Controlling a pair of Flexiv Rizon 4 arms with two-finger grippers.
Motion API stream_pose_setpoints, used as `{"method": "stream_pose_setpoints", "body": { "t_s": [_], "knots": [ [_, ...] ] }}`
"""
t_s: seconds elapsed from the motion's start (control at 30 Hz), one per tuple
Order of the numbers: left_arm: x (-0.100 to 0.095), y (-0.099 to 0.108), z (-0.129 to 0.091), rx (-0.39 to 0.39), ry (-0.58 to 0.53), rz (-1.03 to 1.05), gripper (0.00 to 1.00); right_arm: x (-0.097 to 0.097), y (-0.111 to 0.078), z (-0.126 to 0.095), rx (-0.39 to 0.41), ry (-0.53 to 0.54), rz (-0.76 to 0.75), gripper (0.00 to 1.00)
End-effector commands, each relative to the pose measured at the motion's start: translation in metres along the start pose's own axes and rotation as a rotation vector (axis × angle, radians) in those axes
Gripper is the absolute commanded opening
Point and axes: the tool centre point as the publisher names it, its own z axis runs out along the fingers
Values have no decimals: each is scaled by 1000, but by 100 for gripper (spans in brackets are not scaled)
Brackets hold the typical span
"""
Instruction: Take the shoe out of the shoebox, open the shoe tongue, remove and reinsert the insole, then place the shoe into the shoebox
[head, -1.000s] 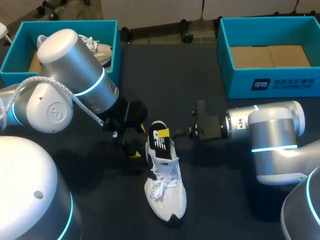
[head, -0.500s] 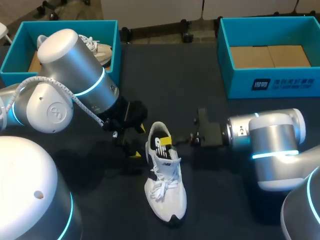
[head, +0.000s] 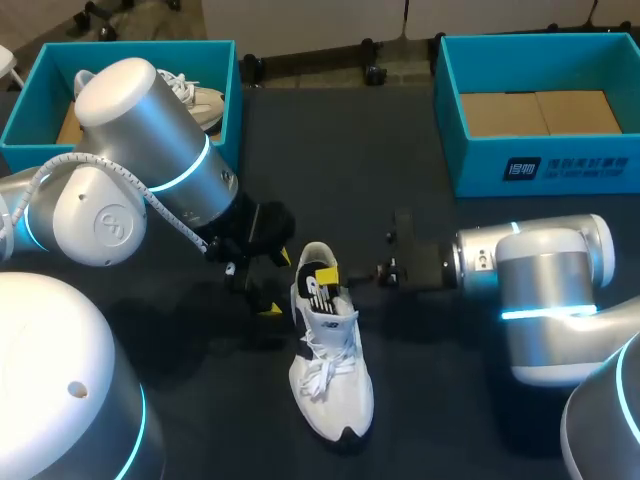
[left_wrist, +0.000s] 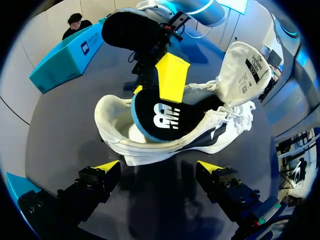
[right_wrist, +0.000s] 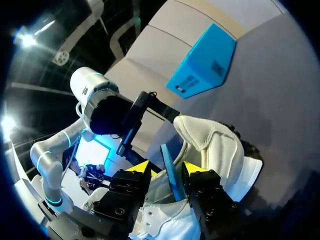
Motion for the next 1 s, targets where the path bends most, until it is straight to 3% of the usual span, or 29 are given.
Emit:
{"method": "stream_pose_setpoints", "body": {
  "t_s": [0.03,0.1,0.17,0.2,0.23,0.6,0.77,0.8,0.83,0.87,0.9,1.0],
  "knots": [
    [1,1,0,1,-2,1,100,-6,8,5,23,4,-1,41],
    [1,1,0,1,-2,1,100,-7,11,7,28,3,-2,37],
    [1,1,0,1,-2,1,100,-9,12,8,31,3,-2,23],
    [1,1,0,1,-2,1,100,-11,12,8,33,0,2,3],
    [1,1,0,1,-2,1,100,-12,11,9,34,-1,6,0],
    [1,1,0,1,-2,1,100,-10,-16,2,15,-30,55,0],
    [1,1,0,1,-2,1,100,-6,-14,2,-3,-22,29,1],
    [1,1,0,1,-2,1,100,-5,-11,2,-7,-23,19,32],
    [1,1,0,1,-2,1,100,-4,-8,1,-10,-22,8,46],
    [1,1,0,1,-2,1,100,-2,-5,1,-14,-24,-1,70],
    [1,1,0,1,-2,1,100,-1,-2,0,-16,-26,-11,100],
    [1,1,0,1,-2,1,100,5,9,-2,-14,-32,-39,100]
  ]
}}
